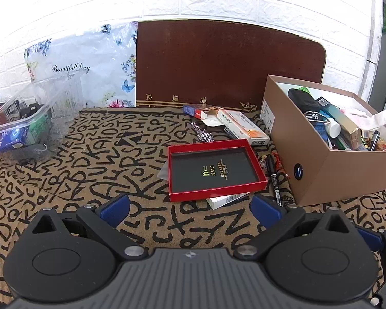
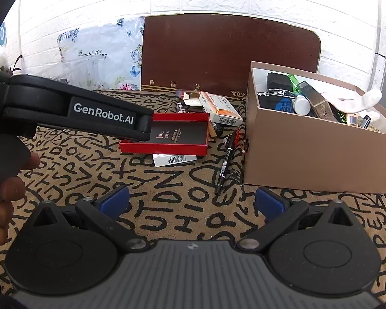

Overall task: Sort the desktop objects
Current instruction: 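Lower the left tool onto the red tray's rim and close it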

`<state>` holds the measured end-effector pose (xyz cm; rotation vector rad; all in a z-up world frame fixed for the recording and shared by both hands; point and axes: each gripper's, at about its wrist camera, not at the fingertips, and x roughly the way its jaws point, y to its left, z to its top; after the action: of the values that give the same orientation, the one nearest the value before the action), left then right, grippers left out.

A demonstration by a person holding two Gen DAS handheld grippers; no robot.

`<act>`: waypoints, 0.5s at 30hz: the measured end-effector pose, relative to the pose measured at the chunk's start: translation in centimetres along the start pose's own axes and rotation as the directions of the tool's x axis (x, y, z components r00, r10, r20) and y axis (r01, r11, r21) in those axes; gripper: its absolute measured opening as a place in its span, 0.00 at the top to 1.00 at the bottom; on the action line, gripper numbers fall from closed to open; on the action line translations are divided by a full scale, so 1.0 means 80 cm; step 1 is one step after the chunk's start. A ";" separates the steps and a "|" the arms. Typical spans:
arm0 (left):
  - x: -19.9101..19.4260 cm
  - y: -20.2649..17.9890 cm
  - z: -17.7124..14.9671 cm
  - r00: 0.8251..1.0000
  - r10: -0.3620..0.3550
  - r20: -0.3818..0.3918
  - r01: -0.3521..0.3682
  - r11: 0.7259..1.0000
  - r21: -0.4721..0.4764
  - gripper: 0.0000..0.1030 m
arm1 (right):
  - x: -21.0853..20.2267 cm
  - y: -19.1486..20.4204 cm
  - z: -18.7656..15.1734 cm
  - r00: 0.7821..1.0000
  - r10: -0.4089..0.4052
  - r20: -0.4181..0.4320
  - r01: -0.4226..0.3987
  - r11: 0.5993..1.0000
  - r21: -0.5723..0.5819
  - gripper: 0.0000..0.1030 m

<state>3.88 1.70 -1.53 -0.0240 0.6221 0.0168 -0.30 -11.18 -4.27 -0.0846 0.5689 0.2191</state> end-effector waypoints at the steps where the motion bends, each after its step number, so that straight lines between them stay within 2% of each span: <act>1: 0.003 0.001 0.001 1.000 0.001 -0.004 -0.001 1.000 0.000 0.00 | 0.003 0.000 0.000 1.000 0.002 -0.003 -0.002 1.000 -0.001 0.02; 10: 0.030 0.009 0.007 0.999 -0.015 -0.041 0.015 1.000 -0.020 0.00 | 0.027 0.008 0.013 0.999 0.035 0.020 -0.032 0.995 -0.099 0.02; 15: 0.044 0.025 0.015 0.998 -0.052 -0.039 0.051 0.998 -0.044 0.00 | 0.048 0.009 0.025 0.997 0.076 0.028 -0.072 0.988 -0.139 0.02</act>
<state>7.39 3.76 -2.60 -0.0823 0.6611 -0.0201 3.76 -9.51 -4.71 -0.1939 0.5243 0.3316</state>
